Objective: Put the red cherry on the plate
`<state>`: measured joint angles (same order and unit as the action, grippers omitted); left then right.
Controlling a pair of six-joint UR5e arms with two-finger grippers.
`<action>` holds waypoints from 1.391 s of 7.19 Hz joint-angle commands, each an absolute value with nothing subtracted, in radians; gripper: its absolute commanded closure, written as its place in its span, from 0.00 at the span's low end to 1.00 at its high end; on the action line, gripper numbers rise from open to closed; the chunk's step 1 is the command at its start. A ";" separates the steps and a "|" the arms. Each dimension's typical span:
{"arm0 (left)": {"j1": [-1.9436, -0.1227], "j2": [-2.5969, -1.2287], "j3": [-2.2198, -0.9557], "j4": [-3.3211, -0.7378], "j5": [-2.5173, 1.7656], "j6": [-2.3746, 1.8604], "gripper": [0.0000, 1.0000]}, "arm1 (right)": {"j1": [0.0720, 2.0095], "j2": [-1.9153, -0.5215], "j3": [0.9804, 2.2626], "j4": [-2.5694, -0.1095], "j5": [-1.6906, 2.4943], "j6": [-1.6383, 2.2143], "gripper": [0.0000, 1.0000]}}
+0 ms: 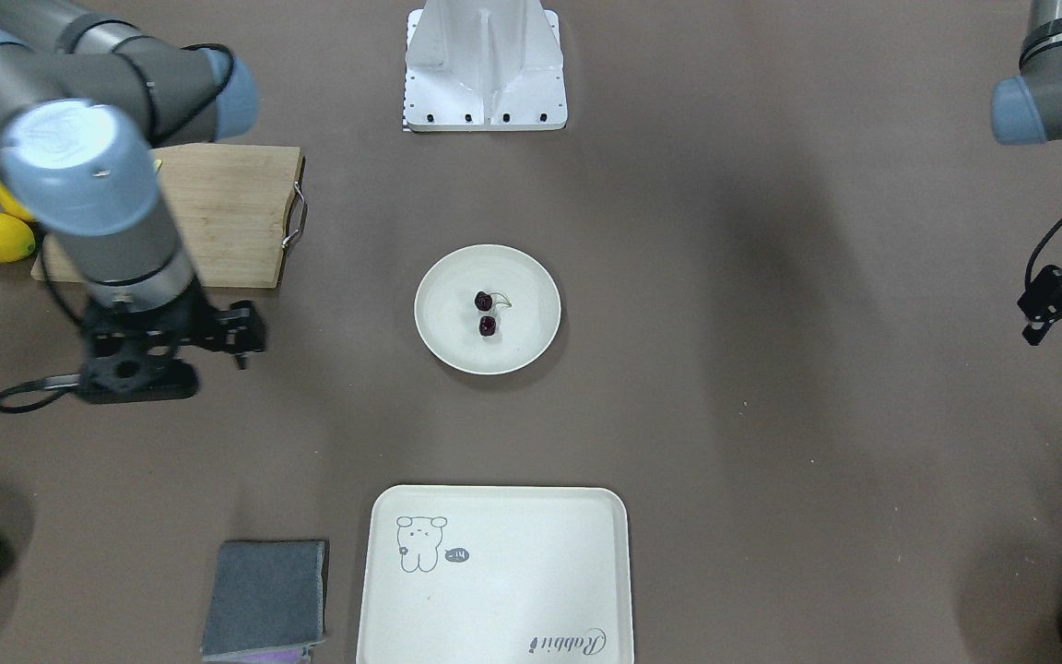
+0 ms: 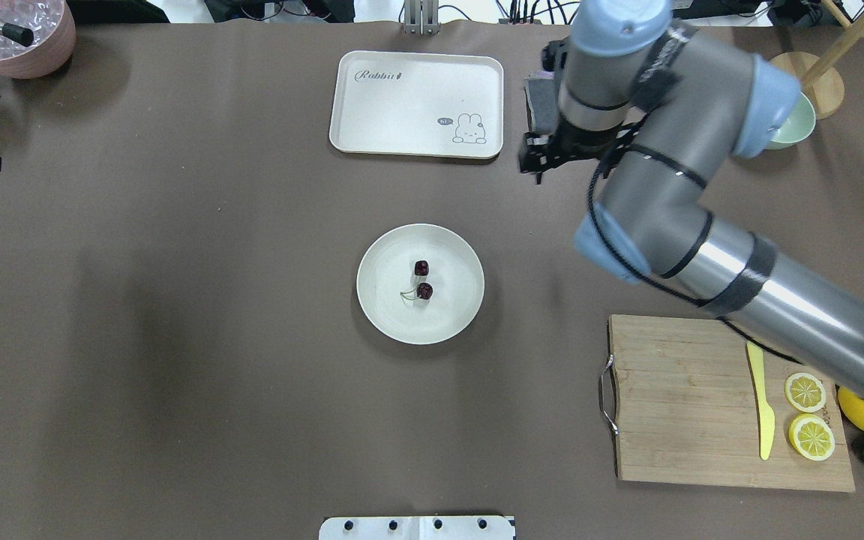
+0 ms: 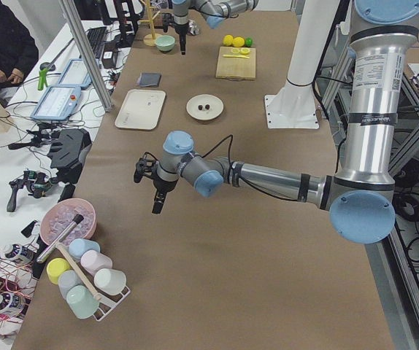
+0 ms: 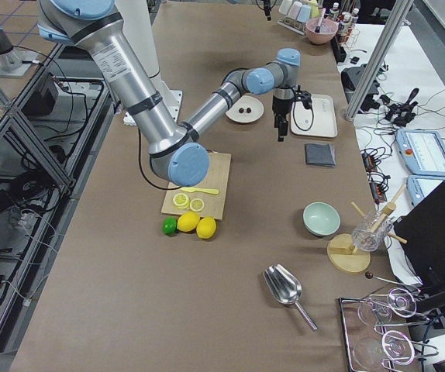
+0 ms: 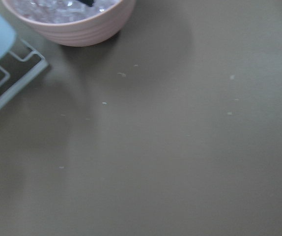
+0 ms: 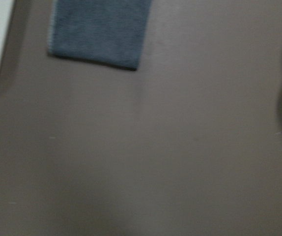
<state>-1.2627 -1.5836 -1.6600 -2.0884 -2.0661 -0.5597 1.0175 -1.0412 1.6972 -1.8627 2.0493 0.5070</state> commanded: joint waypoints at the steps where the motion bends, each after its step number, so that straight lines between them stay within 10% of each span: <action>1: -1.376 -1.545 -1.647 -2.054 -2.184 -0.407 0.01 | 1.336 -1.242 1.688 -1.887 2.204 0.011 0.00; 10: -1.600 -1.509 -1.757 -1.722 -2.382 -0.133 0.01 | 1.505 -1.585 1.634 -1.657 2.301 -0.123 0.00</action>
<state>-1.5901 -1.5116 -1.6981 -1.7995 -2.3773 -0.1341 1.5032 -1.5738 1.6279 -1.6619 2.3005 -0.1220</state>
